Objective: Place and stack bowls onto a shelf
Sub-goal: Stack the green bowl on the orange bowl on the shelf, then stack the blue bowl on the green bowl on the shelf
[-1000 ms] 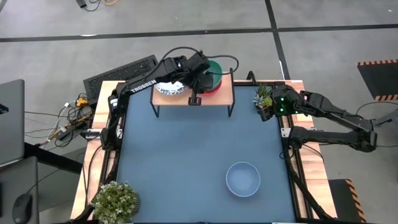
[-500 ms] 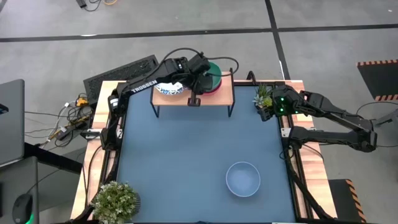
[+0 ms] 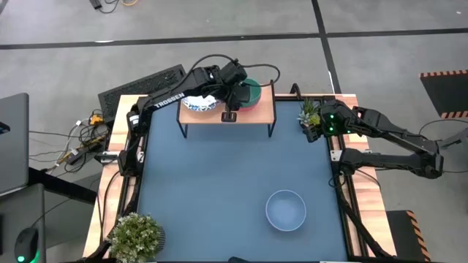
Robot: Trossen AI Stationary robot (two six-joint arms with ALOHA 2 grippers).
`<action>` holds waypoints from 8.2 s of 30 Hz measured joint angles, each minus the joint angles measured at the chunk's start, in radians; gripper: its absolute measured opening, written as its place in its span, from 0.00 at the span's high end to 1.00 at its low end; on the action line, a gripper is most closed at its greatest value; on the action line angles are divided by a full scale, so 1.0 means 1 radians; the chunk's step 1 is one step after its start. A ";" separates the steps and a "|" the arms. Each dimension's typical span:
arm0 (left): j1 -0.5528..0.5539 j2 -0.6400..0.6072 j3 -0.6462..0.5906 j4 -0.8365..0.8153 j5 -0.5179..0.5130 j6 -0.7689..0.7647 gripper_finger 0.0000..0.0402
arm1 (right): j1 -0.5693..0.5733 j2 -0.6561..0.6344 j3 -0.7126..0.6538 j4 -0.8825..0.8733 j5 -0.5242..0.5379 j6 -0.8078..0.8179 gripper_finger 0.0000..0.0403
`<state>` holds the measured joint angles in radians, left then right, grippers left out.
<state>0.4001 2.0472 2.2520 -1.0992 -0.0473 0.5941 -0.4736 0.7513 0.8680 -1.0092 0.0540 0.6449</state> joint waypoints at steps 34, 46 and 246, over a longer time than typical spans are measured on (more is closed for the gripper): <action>-0.258 -0.002 0.062 0.172 0.057 -0.240 0.99 | 0.000 0.000 0.000 -0.008 -0.004 -0.024 0.36; -0.434 -0.003 -0.096 0.376 0.076 -0.266 0.86 | 0.002 0.001 0.000 -0.008 -0.028 -0.051 0.36; -0.591 0.001 -0.417 0.329 -0.097 0.251 0.99 | 0.035 0.008 -0.055 -0.007 -0.031 0.029 0.36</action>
<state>-0.1913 2.0483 1.8354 -0.7706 -0.1447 0.8446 -0.4389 0.7589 0.8131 -1.0164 0.0231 0.6735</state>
